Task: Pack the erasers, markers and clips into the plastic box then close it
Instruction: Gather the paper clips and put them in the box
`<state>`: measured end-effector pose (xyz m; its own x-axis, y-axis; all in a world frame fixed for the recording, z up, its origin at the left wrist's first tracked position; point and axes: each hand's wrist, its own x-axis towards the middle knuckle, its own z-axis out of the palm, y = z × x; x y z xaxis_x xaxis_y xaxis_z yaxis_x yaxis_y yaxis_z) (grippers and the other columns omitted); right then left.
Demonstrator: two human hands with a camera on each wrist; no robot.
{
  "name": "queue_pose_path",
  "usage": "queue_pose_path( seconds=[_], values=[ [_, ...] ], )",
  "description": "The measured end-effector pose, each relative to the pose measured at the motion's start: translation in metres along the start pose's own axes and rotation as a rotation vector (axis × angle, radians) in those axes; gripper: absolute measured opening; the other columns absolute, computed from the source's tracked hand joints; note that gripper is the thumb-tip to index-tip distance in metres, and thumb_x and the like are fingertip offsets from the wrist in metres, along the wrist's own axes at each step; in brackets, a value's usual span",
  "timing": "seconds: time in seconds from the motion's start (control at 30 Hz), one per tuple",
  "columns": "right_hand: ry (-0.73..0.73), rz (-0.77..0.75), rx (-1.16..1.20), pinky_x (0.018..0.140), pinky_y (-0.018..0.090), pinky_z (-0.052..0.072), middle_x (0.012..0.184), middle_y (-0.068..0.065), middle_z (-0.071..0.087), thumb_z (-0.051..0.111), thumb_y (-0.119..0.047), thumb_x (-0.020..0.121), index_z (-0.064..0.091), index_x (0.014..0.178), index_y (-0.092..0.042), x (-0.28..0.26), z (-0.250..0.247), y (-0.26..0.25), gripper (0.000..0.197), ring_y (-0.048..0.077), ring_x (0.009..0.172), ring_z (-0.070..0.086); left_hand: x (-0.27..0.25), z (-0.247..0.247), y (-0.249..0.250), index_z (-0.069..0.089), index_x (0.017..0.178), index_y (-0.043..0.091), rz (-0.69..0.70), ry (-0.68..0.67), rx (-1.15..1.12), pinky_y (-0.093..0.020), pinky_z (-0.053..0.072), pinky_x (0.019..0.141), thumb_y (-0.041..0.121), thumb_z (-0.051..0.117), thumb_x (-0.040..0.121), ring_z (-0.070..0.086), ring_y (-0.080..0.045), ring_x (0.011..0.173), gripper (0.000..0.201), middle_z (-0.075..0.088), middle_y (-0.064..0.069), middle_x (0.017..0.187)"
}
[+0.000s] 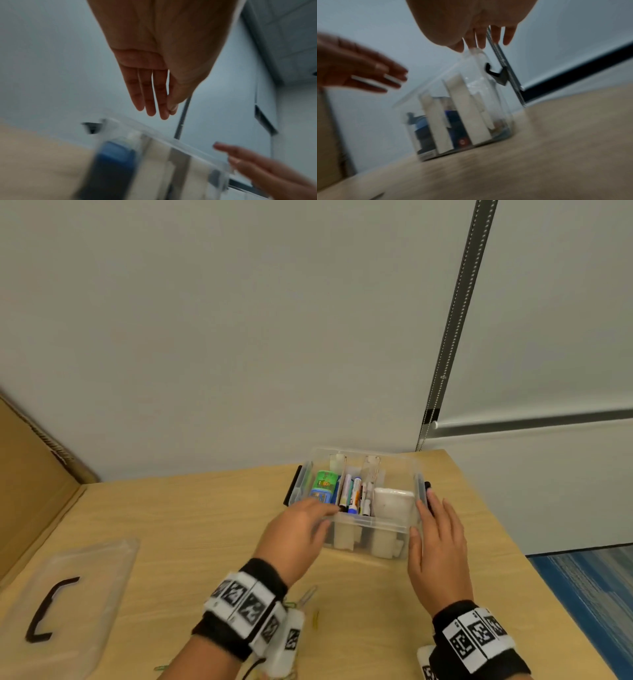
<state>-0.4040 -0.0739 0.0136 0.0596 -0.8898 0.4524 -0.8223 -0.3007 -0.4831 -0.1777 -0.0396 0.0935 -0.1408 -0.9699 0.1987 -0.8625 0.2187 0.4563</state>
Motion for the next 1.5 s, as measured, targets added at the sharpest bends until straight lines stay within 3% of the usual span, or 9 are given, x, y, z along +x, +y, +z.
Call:
queue_pose_path(
  seconds=[0.1,0.23,0.33,0.47,0.6,0.77,0.97,1.3,1.5],
  values=[
    [-0.023,-0.180,0.038,0.108,0.038,0.035,0.139,0.003,0.040,0.037,-0.033,0.093,0.047,0.132,-0.015,-0.015,-0.003,-0.035,0.044,0.020,0.131,0.032,-0.044,-0.001,-0.051,0.057,0.124,0.031,-0.106,-0.011,0.053,-0.021,0.043,0.095,0.029,0.047,0.096,0.054,-0.006,0.112,0.030,0.059,0.013,0.120],
    [-0.403,-0.276,0.049,0.082,0.024,0.051,0.121,-0.008,0.041,0.041,-0.048,0.091,0.050,0.125,-0.021,-0.041,0.014,-0.076,0.045,0.010,0.110,0.047,-0.090,0.007,-0.096,0.038,0.140,0.029,-0.316,-0.290,0.066,-0.023,0.038,0.102,0.050,0.056,0.087,0.043,-0.009,0.123,0.059,0.044,0.011,0.135],
    [-0.789,-0.180,0.017,0.095,0.028,0.046,0.134,-0.006,0.027,0.059,-0.067,0.073,0.023,0.145,-0.019,-0.055,0.035,-0.090,0.094,0.013,0.121,0.036,-0.109,0.015,-0.104,0.017,0.149,0.027,-0.355,-0.539,0.007,-0.033,0.033,0.111,0.083,0.059,0.049,0.028,-0.013,0.131,0.121,0.026,0.010,0.147],
    [-1.051,-0.140,-0.085,0.109,0.039,0.036,0.147,-0.003,0.007,0.075,-0.073,0.046,-0.006,0.150,-0.020,-0.070,0.057,-0.105,0.142,0.021,0.135,0.016,-0.117,0.030,-0.100,-0.009,0.150,0.026,-0.211,-0.671,0.124,-0.041,0.019,0.118,0.068,0.078,0.045,0.009,-0.018,0.141,0.143,-0.003,0.011,0.156],
    [-1.022,-0.147,-0.112,0.109,0.037,0.036,0.143,0.003,0.013,0.082,-0.060,0.050,0.002,0.150,-0.015,-0.081,0.074,-0.119,0.136,0.022,0.130,0.020,-0.109,0.039,-0.104,-0.011,0.150,0.026,-0.145,-0.636,0.214,-0.043,0.017,0.118,0.055,0.082,0.054,0.009,-0.017,0.140,0.137,-0.006,0.013,0.157],
    [-0.912,-0.051,-0.002,0.101,0.029,0.040,0.126,0.001,0.027,0.074,-0.040,0.075,0.036,0.136,-0.018,-0.077,0.079,-0.121,0.075,0.019,0.116,0.038,-0.096,0.041,-0.115,0.029,0.145,0.033,-0.081,-0.531,0.211,-0.033,0.029,0.109,0.054,0.074,0.066,0.026,-0.015,0.124,0.093,0.033,0.012,0.138],
    [-0.836,-0.023,0.065,0.088,0.023,0.043,0.109,-0.005,0.034,0.059,-0.019,0.089,0.053,0.115,-0.018,-0.076,0.080,-0.120,0.026,0.016,0.096,0.047,-0.091,0.044,-0.109,0.050,0.133,0.028,-0.068,-0.474,0.182,-0.031,0.040,0.096,0.035,0.061,0.087,0.042,-0.017,0.114,0.048,0.047,0.004,0.124],
    [-0.750,-0.070,-0.046,0.080,0.027,0.044,0.113,0.006,0.051,0.047,-0.010,0.092,0.060,0.116,-0.014,-0.074,0.087,-0.122,0.028,0.024,0.098,0.057,-0.077,0.042,-0.096,0.062,0.114,0.012,-0.039,-0.502,0.280,-0.036,0.045,0.084,0.019,0.046,0.094,0.055,-0.027,0.104,0.027,0.056,-0.008,0.114],
    [-0.728,0.072,0.093,0.072,0.018,0.044,0.086,-0.006,0.053,0.061,-0.015,0.086,0.070,0.094,-0.024,-0.067,0.089,-0.111,0.016,0.012,0.083,0.055,-0.075,0.039,-0.101,0.065,0.112,0.016,-0.051,-0.506,0.270,-0.032,0.044,0.082,0.024,0.048,0.094,0.058,-0.027,0.100,0.026,0.059,-0.008,0.111]
  ],
)
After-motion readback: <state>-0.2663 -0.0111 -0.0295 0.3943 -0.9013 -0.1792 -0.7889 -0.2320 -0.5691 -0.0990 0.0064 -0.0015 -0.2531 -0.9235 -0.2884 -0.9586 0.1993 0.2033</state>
